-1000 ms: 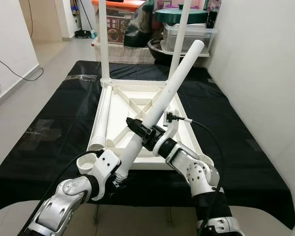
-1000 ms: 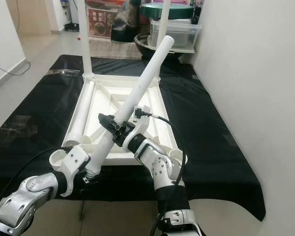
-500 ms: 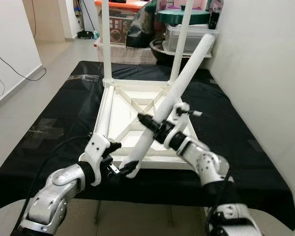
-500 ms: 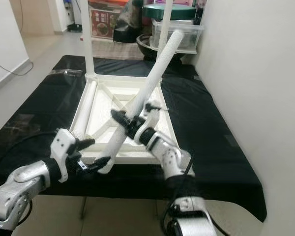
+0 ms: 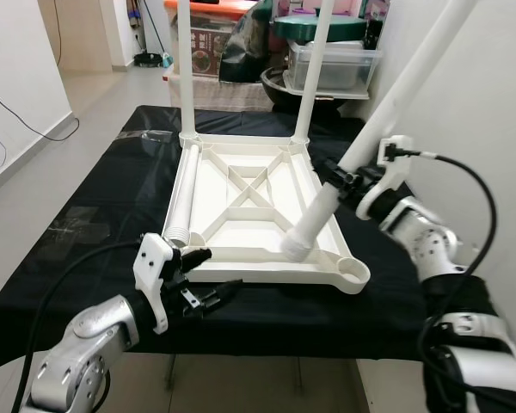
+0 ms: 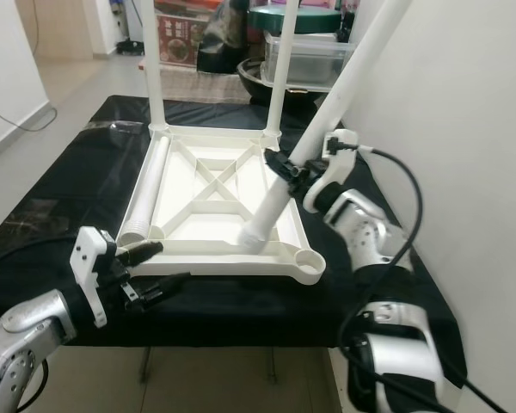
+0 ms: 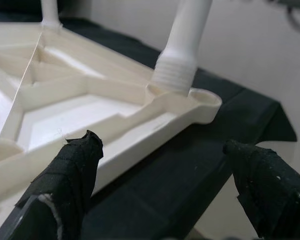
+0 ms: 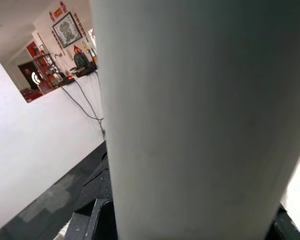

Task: Building children table

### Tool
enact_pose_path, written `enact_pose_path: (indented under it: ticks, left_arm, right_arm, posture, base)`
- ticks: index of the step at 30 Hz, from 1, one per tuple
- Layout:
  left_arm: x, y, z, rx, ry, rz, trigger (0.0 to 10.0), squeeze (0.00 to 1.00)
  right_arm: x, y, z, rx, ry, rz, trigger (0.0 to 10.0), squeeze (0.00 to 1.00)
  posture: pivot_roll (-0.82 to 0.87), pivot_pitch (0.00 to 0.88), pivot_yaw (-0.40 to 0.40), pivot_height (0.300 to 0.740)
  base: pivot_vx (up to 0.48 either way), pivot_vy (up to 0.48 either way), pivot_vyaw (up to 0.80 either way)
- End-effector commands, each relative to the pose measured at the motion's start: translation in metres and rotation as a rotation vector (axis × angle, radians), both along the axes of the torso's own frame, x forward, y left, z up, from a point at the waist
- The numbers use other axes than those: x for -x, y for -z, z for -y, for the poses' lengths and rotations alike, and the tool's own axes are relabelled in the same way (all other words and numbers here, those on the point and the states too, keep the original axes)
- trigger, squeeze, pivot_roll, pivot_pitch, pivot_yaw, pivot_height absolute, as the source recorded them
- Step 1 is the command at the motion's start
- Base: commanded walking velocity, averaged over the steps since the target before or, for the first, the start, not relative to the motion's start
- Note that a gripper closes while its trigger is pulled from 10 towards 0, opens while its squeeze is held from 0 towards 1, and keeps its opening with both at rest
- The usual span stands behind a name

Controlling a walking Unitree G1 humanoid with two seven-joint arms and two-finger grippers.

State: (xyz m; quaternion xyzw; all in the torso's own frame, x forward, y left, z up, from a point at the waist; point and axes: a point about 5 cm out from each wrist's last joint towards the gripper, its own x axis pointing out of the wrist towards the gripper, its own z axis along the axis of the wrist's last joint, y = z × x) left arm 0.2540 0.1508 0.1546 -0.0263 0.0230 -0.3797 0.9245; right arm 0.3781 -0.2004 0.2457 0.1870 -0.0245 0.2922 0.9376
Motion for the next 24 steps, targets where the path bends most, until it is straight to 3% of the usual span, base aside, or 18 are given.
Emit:
enact_pose_path:
  ticks: [1, 6, 8, 24]
  left_arm:
    - [0.003, 0.004, 0.001, -0.040, 0.007, -0.016, 10.0, 0.00]
    - [0.009, 0.014, -0.006, -0.092, -0.006, -0.071, 10.0, 0.00]
    - [0.017, 0.038, -0.018, -0.216, -0.038, -0.145, 10.0, 0.00]
    - [0.022, 0.043, -0.004, -0.199, -0.014, -0.148, 10.0, 0.00]
  right_arm:
    - [-0.001, -0.006, 0.001, 0.019, -0.003, 0.038, 0.0, 0.00]
    - [-0.005, 0.001, 0.006, 0.094, 0.050, 0.057, 0.0, 0.00]
    - [-0.007, 0.001, 0.010, 0.105, 0.073, 0.065, 0.0, 0.00]
    - [-0.005, 0.011, 0.015, 0.160, 0.077, 0.067, 0.0, 0.00]
  posture:
    - [0.09, 0.000, -0.097, 0.740]
    - [0.10, 0.000, -0.102, 0.740]
    - [0.10, 0.000, -0.103, 0.740]
    - [0.09, 0.000, -0.088, 0.740]
  base:
    - [0.000, 0.000, 0.00]
    - [0.000, 0.000, 0.00]
    - [0.000, 0.000, 0.00]
    - [0.000, 0.000, 0.00]
